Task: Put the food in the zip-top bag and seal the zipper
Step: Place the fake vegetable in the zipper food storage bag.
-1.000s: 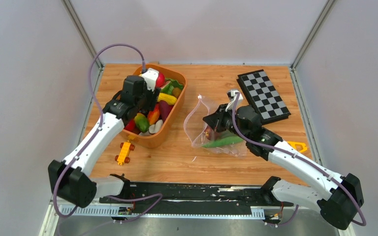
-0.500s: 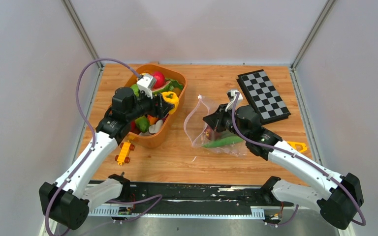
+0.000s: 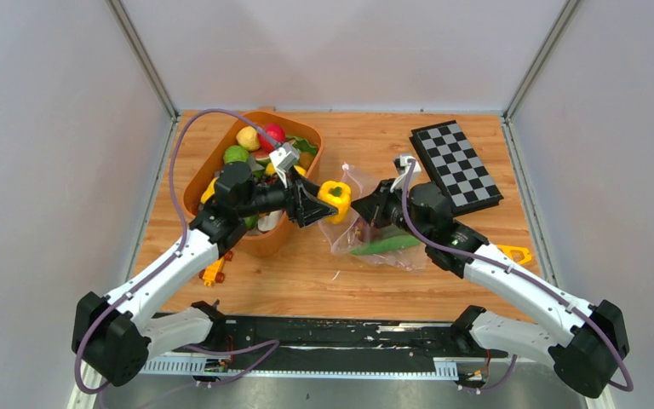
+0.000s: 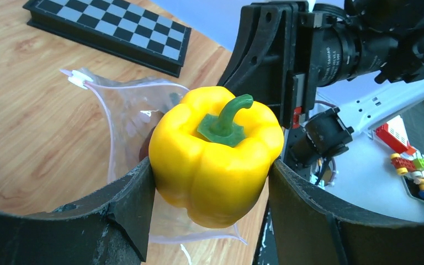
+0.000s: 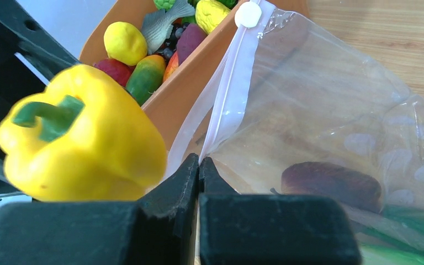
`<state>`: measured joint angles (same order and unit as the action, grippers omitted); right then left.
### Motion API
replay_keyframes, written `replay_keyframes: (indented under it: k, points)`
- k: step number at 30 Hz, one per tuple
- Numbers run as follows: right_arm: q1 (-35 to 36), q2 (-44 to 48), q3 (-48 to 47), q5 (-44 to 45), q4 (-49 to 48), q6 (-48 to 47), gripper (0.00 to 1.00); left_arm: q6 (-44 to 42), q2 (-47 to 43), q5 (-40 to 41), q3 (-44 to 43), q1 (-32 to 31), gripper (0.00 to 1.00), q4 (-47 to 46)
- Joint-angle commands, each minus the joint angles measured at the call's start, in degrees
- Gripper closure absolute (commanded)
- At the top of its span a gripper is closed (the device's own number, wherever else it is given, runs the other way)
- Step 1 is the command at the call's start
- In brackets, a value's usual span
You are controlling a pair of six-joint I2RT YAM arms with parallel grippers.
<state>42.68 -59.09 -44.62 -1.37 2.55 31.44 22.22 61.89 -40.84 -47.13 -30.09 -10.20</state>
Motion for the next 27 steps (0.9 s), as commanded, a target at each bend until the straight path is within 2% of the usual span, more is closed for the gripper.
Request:
replay_keyframes:
  k: [1,6,14,18,24,27]
  points:
    - [-0.22,1.65,-1.78,-0.32,-5.08,1.00,1.00,0.58,1.89,1.34,0.72,-0.67,0.48,-3.85]
    - [-0.22,2.30,-1.48,-1.40,-6.76,2.36,1.00,2.82,5.25,4.40,1.77,-1.05,0.46,-5.64]
    - [-0.21,2.99,-1.16,-4.76,-9.92,5.44,1.00,-1.23,8.49,9.96,-3.60,-3.73,0.37,3.26]
    - [-0.31,3.19,-0.72,-5.82,-12.05,7.77,1.00,-1.30,9.07,12.21,-4.51,-4.60,0.33,1.67]
    - [-1.45,4.04,1.45,-6.90,-17.02,16.17,1.00,-1.14,11.93,15.97,-9.05,-5.59,0.22,2.48]
    - [-2.22,5.37,5.65,-6.53,-23.74,23.92,1.00,-1.35,12.91,17.79,-11.78,-6.10,0.13,2.94]
